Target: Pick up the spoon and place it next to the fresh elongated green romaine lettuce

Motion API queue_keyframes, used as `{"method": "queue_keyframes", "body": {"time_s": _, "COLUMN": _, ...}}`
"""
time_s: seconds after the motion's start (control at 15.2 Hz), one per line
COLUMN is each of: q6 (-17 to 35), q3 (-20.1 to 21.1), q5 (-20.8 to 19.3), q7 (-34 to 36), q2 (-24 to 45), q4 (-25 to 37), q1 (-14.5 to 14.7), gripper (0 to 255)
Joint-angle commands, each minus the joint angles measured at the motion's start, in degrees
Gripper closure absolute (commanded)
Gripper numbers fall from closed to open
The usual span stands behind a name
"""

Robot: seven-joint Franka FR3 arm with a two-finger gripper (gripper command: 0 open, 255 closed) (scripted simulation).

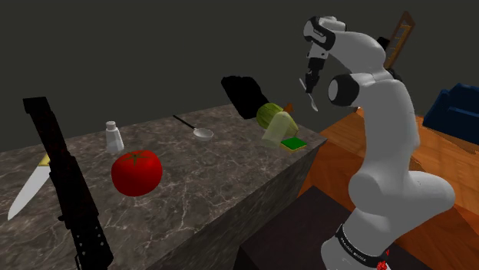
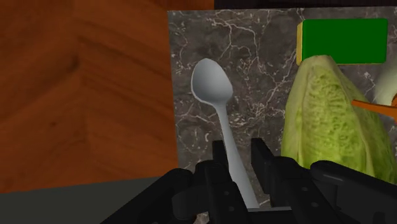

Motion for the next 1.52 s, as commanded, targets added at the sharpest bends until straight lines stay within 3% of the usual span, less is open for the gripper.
{"method": "queue_keyframes", "body": {"time_s": 0.0, "q6": 4.4, "q3": -0.6, "q5": -0.5, "q7": -0.7, "q2": -3.6, "q4": -7.9, "q1": 1.1, "gripper": 255}}
{"method": "queue_keyframes", "body": {"time_s": 0.59, "q6": 14.7, "q3": -1.0, "q5": -1.3, "q7": -1.3, "q2": -8.1, "q4": -22.9, "q1": 3.1, "gripper": 255}}
{"method": "queue_keyframes", "body": {"time_s": 1.45, "q6": 25.4, "q3": -0.9, "q5": -1.4, "q7": -1.7, "q2": -9.1, "q4": -34.6, "q1": 4.3, "gripper": 255}}
